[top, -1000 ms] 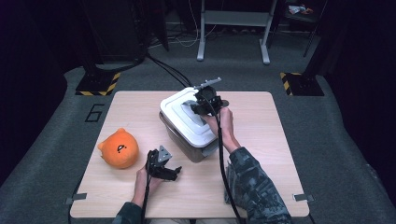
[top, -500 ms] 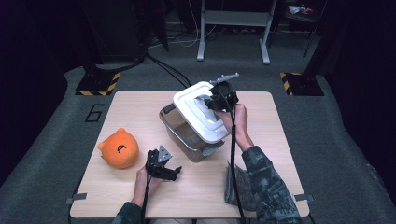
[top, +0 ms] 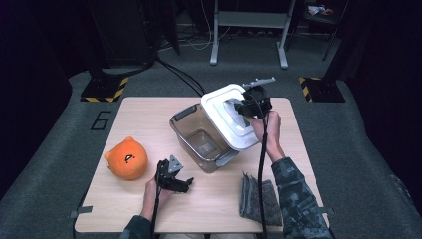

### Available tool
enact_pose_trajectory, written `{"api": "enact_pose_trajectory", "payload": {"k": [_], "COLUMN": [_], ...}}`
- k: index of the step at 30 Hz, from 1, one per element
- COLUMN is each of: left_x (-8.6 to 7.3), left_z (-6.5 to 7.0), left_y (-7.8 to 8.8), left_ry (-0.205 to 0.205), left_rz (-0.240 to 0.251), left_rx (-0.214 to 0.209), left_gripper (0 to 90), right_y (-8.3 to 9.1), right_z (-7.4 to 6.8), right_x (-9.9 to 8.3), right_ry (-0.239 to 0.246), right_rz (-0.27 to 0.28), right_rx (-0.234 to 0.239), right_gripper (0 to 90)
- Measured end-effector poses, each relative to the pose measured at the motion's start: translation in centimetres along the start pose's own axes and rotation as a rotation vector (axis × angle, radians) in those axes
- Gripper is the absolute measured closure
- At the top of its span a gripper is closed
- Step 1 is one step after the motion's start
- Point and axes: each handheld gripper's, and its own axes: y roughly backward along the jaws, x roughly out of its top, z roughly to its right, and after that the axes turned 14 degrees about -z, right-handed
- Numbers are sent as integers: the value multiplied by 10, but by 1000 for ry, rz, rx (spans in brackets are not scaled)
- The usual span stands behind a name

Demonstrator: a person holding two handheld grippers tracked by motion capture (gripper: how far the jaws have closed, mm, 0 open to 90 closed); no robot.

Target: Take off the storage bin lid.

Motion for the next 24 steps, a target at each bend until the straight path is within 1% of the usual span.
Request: {"api": "enact_pose_trajectory", "payload": {"k": [5,6,7,13,14,15,17,18,19,20,22,23,24], "left_x": [0,0,0,0,0,0,0,0,0,0,0,0,0], "left_z": [0,0,0,0,-1,0,-1,-1,-1,0,-1,-1,0], "left_y": [0,0,0,0,1,0,1,1,1,1,1,1,0], "left_ry": [-1,-3,-3,-2,-11,-3,-12,-10,-13,-5,-12,-11,-3], "left_rz": [0,-3,-3,-3,-9,-3,-10,-9,-10,-4,-9,-8,-2], "left_rx": [0,-6,-6,-7,-5,-7,-5,-5,-3,-4,-1,-1,-2], "left_gripper": [54,54,54,54,54,54,54,54,54,54,54,54,54], "right_y": [3,3,4,5,5,6,6,6,6,6,5,5,4], "right_z": [11,13,15,29,32,34,38,41,44,46,52,55,57], "right_x": [-7,-8,-9,-16,-18,-19,-22,-23,-24,-26,-29,-30,-32], "right_ry": [-24,-29,-28,-61,-65,-73,-81,-93,-92,-100,-120,-118,-129], "right_rz": [0,0,1,-3,-1,-2,-2,0,0,0,-3,0,-4], "right_rx": [-14,-20,-27,-56,-63,-66,-74,-85,-87,-88,-96,-99,-102], "right_gripper": [669,668,669,669,669,669,668,668,669,668,669,669,668]}}
